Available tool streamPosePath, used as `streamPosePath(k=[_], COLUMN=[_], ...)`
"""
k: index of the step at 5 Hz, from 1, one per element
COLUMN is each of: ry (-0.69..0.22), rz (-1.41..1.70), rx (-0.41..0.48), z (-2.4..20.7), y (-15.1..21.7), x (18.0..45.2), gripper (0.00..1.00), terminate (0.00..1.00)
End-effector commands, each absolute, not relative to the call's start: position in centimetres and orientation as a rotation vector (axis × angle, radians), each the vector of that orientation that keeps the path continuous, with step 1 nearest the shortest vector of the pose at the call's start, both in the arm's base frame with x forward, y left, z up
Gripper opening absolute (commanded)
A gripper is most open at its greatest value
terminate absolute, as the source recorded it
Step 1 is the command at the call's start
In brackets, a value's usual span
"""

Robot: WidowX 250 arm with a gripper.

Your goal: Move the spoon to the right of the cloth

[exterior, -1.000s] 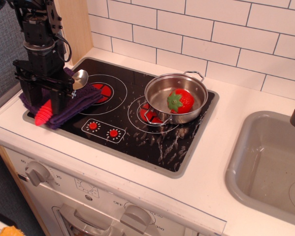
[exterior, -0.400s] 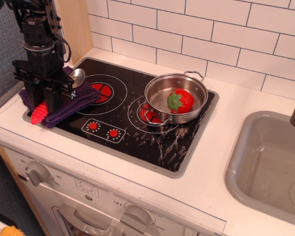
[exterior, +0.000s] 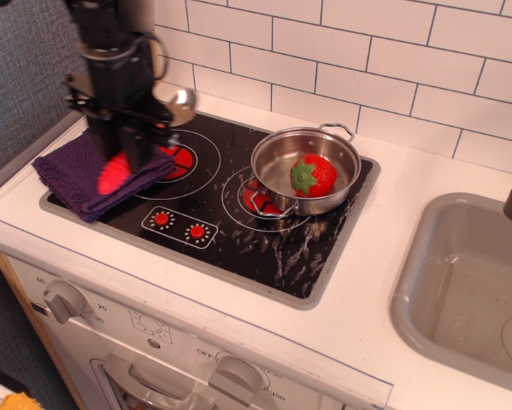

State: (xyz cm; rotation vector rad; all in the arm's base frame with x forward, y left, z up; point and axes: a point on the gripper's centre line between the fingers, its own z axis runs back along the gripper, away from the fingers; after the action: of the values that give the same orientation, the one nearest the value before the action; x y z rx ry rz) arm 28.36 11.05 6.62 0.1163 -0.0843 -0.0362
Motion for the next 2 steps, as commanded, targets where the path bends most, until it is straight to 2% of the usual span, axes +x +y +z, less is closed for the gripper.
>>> streamPosePath(k=[1,2], ry=[-0.037,0.023], rz=[-0.065,-0.032], rx=[0.094,0.073], z=[5.3,3.4], y=[7.8,7.8], x=[28.9,28.4], gripper=[0.0,0.0], terminate=[0.0,0.0])
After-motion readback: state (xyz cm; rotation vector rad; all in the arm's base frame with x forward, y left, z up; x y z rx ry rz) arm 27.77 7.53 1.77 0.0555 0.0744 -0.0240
